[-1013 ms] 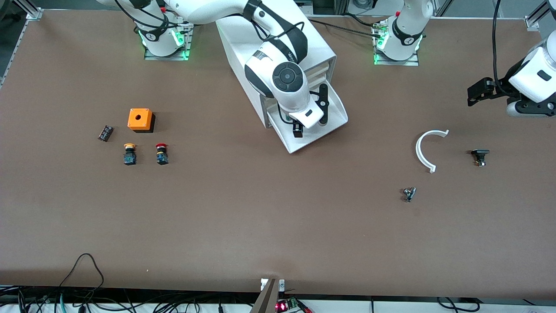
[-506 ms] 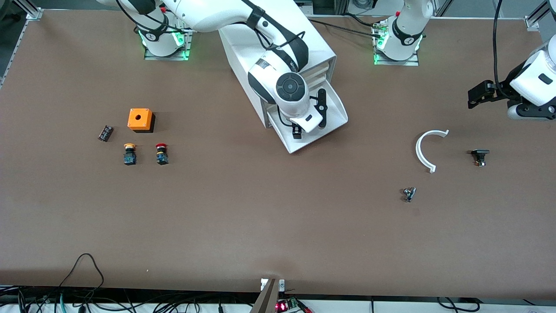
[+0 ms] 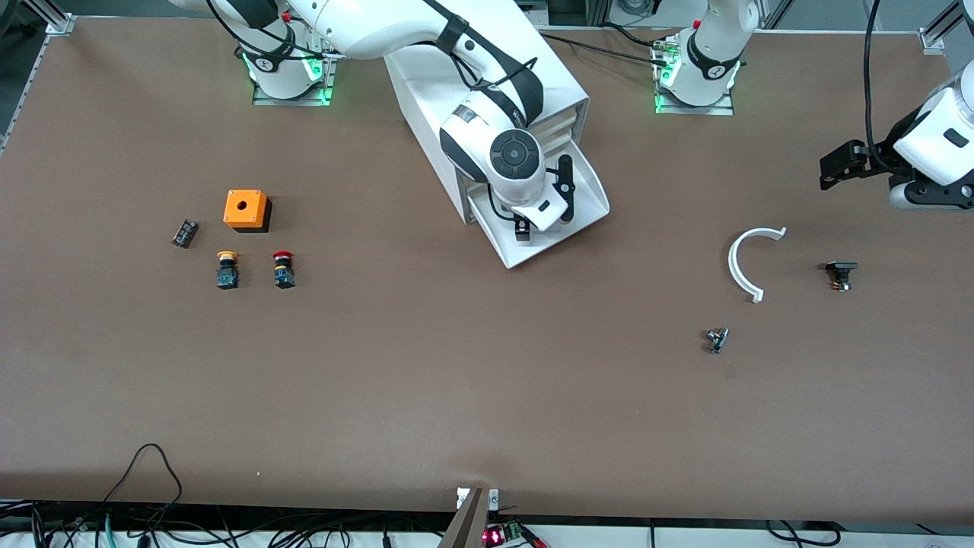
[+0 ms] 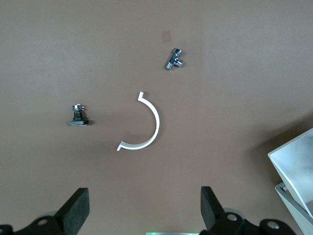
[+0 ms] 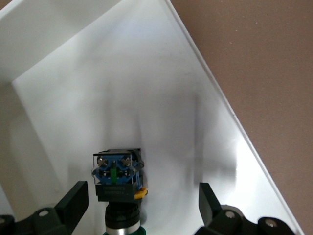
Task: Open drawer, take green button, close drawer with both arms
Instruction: 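Lower the right gripper onto the green button and close it, then lift the green button out of the drawer with the right gripper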
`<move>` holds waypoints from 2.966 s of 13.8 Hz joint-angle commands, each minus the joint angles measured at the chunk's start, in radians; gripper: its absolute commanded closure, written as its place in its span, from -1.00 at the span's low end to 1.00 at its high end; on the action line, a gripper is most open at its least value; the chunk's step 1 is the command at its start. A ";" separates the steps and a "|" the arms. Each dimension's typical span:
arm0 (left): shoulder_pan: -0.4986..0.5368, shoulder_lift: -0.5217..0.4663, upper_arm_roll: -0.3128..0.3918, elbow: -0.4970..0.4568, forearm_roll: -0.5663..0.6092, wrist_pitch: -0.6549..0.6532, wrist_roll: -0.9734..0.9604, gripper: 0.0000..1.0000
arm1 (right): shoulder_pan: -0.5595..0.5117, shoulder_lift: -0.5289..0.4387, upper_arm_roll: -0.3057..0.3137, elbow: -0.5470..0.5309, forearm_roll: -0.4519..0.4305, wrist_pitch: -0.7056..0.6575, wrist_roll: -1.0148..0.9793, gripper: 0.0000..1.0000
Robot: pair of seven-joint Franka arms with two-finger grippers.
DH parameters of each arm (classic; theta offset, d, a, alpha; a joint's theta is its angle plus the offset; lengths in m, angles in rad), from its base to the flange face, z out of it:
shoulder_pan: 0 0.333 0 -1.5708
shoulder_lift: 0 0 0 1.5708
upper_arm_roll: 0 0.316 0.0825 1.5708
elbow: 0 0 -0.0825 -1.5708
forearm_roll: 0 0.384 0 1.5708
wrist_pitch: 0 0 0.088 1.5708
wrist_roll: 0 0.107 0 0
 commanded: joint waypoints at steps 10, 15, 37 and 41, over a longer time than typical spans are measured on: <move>-0.006 0.022 0.006 0.040 0.023 -0.028 -0.005 -1.00 | 0.018 0.044 0.000 0.036 0.021 -0.007 -0.006 -0.46; -0.006 0.023 0.008 0.040 0.026 -0.028 -0.007 -1.00 | 0.019 0.038 -0.002 0.044 0.018 -0.007 -0.021 0.20; -0.004 0.084 0.000 0.008 0.058 0.091 -0.032 -1.00 | -0.051 -0.244 -0.188 -0.028 0.012 -0.024 0.176 0.57; -0.015 0.134 -0.078 -0.148 0.035 0.318 -0.271 -1.00 | -0.117 -0.317 -0.288 -0.155 0.007 -0.022 0.270 0.57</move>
